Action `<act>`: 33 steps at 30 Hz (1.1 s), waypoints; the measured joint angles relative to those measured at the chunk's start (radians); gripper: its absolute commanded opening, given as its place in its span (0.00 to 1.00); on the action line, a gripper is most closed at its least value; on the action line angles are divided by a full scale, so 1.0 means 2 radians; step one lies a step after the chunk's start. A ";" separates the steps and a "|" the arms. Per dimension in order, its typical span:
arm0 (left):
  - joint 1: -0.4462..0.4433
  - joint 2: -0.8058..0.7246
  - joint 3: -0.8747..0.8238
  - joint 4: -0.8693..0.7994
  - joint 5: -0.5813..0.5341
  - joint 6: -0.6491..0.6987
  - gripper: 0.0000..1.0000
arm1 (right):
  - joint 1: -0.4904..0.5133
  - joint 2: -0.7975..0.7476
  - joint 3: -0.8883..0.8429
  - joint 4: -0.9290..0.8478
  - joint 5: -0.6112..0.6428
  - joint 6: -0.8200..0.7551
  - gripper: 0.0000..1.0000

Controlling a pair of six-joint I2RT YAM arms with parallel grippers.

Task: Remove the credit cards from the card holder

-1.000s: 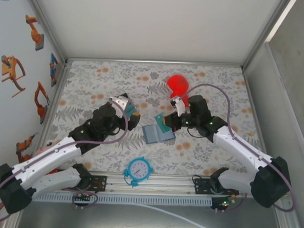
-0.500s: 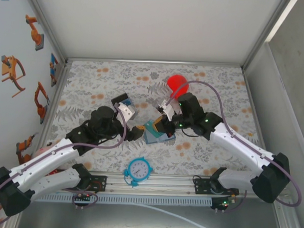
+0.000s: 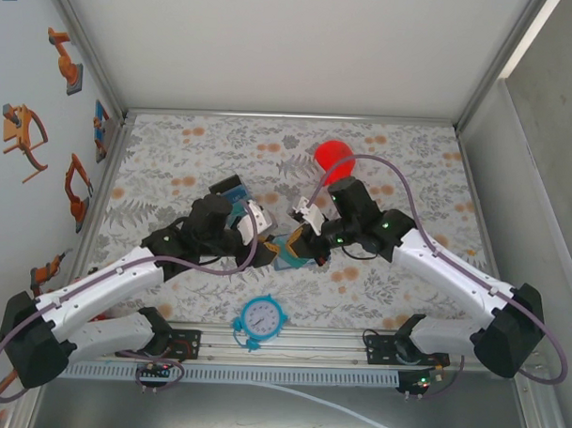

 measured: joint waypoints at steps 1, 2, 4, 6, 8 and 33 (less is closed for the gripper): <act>-0.002 0.004 0.002 -0.003 0.004 0.003 0.37 | 0.000 0.002 0.001 -0.002 -0.002 -0.002 0.00; -0.003 0.007 0.004 -0.004 0.008 0.004 0.37 | 0.000 0.003 0.001 -0.002 -0.003 -0.002 0.00; -0.005 0.014 0.007 -0.006 0.014 0.007 0.28 | 0.000 0.005 0.003 -0.002 -0.006 -0.004 0.00; -0.007 0.019 0.011 -0.010 0.023 0.011 0.12 | 0.000 0.008 0.004 -0.002 -0.007 -0.004 0.00; -0.010 0.022 0.013 -0.016 0.031 0.015 0.00 | 0.000 0.012 0.004 -0.003 -0.006 -0.007 0.00; -0.011 -0.142 -0.080 0.090 -0.141 -0.100 0.00 | -0.015 -0.073 -0.086 0.187 0.085 0.127 0.58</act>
